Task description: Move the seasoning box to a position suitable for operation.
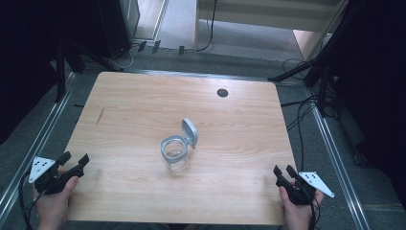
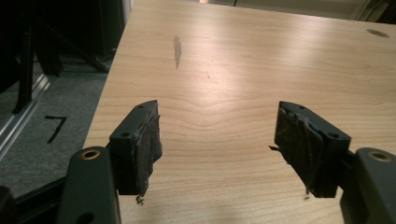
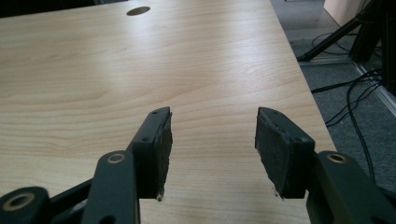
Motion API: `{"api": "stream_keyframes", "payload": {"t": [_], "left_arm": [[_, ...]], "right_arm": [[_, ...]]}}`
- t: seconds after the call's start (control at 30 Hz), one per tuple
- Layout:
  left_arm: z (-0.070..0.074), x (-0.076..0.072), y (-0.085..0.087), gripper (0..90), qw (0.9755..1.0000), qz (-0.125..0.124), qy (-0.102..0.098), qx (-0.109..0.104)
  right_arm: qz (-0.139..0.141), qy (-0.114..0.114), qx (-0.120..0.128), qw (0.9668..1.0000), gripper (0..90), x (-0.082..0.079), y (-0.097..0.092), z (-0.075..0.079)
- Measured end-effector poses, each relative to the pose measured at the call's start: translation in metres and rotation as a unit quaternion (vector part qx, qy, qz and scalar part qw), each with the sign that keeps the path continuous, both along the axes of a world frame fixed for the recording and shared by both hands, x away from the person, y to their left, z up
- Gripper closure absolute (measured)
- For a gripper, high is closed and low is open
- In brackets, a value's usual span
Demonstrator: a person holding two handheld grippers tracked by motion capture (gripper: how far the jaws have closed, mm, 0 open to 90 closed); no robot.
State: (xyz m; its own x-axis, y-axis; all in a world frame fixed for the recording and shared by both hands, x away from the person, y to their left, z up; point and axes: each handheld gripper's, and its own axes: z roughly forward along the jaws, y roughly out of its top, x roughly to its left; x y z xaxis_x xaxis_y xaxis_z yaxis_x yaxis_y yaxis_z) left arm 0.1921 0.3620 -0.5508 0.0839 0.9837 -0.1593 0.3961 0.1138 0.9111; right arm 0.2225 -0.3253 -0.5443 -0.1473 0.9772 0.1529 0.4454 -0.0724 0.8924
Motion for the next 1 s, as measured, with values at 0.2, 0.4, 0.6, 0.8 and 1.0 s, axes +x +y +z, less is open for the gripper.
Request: {"api": "stream_keyframes", "payload": {"t": [0.2, 0.4, 0.6, 0.8, 1.0], "left_arm": [[0.002, -0.001, -0.002, 59.0, 0.9979, -0.054, -0.002, -0.037], [0.005, 0.007, -0.023, 69.7, 0.9925, -0.104, 0.003, -0.065], [0.013, 0.025, -0.066, 68.6, 0.9867, -0.156, 0.005, -0.046], [0.016, 0.042, -0.091, 70.0, 0.9794, -0.193, 0.017, -0.058], [0.02, 0.061, -0.113, 76.8, 0.9746, -0.212, 0.017, -0.071]], "right_arm": [[0.042, -0.002, 0.0, 0.9991, 72.5, -0.004, 0.012, 0.005], [0.074, -0.003, 0.007, 0.9972, 80.3, -0.004, 0.036, 0.013], [0.137, -0.005, 0.001, 0.9905, 80.1, -0.003, 0.075, 0.02], [0.203, 0.002, 0.014, 0.979, 82.1, 0.001, 0.117, 0.025], [0.211, 0.008, 0.033, 0.9769, 87.1, 0.003, 0.156, 0.032]]}}
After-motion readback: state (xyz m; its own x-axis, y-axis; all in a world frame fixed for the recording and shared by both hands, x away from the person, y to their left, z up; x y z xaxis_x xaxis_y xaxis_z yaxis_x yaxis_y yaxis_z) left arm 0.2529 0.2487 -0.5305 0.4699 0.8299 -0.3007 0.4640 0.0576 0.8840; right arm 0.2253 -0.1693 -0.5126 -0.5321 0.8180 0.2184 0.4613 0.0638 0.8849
